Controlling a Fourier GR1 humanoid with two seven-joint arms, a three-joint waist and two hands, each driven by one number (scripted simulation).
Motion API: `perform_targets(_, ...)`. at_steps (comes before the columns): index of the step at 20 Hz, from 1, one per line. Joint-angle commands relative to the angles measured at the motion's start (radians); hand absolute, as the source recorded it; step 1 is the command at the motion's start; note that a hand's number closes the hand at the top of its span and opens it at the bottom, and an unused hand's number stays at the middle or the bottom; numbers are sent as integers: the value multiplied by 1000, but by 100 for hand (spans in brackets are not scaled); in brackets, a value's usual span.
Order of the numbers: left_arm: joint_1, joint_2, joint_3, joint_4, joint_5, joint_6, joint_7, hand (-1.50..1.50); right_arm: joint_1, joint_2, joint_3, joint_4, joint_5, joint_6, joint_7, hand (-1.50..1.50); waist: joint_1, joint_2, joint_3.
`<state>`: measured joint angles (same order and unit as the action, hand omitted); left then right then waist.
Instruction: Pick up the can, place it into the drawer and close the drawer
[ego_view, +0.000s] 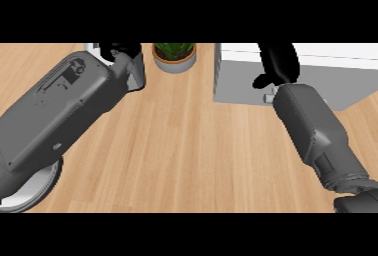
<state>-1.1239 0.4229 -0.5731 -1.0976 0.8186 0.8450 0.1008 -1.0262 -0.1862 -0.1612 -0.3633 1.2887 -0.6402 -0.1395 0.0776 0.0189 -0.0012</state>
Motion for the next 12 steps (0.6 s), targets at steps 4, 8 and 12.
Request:
perform_targets(4,1,35,10,-33,-17,-3,39,-150,-137,-43,-28,97,12,-14,40,-150,19,13,3)
perform_targets(8,48,25,-13,-94,-29,14,35,-150,-172,-80,-43,120,7,-4,46,-150,47,16,3)
perform_targets(12,13,75,13,-88,-27,-15,78,-150,-186,-70,-44,150,7,11,30,-150,26,16,4)
